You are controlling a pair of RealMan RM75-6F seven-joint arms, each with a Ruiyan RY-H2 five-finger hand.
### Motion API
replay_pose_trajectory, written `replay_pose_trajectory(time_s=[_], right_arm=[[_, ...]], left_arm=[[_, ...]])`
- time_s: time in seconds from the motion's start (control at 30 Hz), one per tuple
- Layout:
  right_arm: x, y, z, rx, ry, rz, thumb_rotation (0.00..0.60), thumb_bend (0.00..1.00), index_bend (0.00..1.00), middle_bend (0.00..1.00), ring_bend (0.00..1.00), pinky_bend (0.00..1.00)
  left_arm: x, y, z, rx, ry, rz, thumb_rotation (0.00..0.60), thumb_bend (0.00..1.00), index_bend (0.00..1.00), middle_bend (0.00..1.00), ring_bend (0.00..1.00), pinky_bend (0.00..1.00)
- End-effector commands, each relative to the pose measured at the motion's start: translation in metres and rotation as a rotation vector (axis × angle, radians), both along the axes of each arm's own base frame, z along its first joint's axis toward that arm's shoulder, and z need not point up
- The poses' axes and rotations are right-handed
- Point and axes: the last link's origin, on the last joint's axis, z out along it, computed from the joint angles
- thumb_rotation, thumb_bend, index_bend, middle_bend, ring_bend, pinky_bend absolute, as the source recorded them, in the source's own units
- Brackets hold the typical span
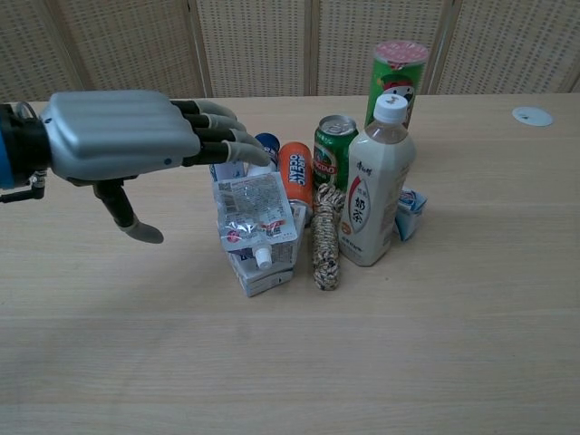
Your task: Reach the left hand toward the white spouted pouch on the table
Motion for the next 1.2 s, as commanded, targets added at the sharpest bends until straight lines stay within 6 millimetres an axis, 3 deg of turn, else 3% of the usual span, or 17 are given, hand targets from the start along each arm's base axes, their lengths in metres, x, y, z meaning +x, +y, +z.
replay_pose_trajectory(time_s=[0.03, 0.53, 0.7, 0.73, 0.8, 0.87, 1.07, 1.2], right_arm=[[-0.001, 0.0, 0.004, -0.012, -0.007, -0.002, 0.447, 0.0, 0.0, 0.0, 0.0, 0.0], [-0.001, 0.0, 0.006, -0.014, -0.03, 0.001, 0.451, 0.0, 0.0, 0.0, 0.0, 0.0], [-0.003, -0.001, 0.007, -0.014, -0.037, -0.002, 0.452, 0.0, 0.0, 0.0, 0.0, 0.0], [-0.003, -0.001, 0.007, -0.013, -0.038, -0.002, 0.452, 0.0, 0.0, 0.0, 0.0, 0.0], [-0.003, -0.001, 0.007, -0.011, -0.039, 0.0, 0.451, 0.0, 0.0, 0.0, 0.0, 0.0], [-0.002, -0.001, 0.006, -0.009, -0.04, 0.002, 0.45, 0.0, 0.0, 0.0, 0.0, 0.0], [-0.001, 0.0, 0.004, 0.001, -0.04, 0.008, 0.452, 0.0, 0.0, 0.0, 0.0, 0.0], [0.0, 0.0, 0.004, 0.0, -0.037, 0.009, 0.45, 0.0, 0.0, 0.0, 0.0, 0.0]], left_arm=[[0.011, 0.007, -0.017, -0.007, 0.013, 0.019, 0.6, 0.0, 0.0, 0.0, 0.0, 0.0], [0.028, 0.021, -0.071, -0.017, 0.055, 0.111, 0.6, 0.0, 0.0, 0.0, 0.0, 0.0], [0.035, 0.018, -0.079, -0.016, 0.043, 0.137, 0.6, 0.0, 0.0, 0.0, 0.0, 0.01], [0.038, 0.017, -0.078, -0.006, 0.029, 0.132, 0.6, 0.0, 0.0, 0.0, 0.0, 0.06], [0.041, 0.017, -0.076, 0.013, 0.006, 0.115, 0.6, 0.0, 0.03, 0.05, 0.05, 0.19], [0.043, 0.016, -0.073, 0.031, -0.021, 0.095, 0.6, 0.0, 0.17, 0.21, 0.2, 0.34], [0.04, 0.018, -0.068, 0.068, -0.047, 0.06, 0.6, 0.0, 0.42, 0.48, 0.44, 0.48], [0.037, 0.018, -0.064, 0.079, -0.06, 0.06, 0.6, 0.0, 0.47, 0.52, 0.48, 0.5]])
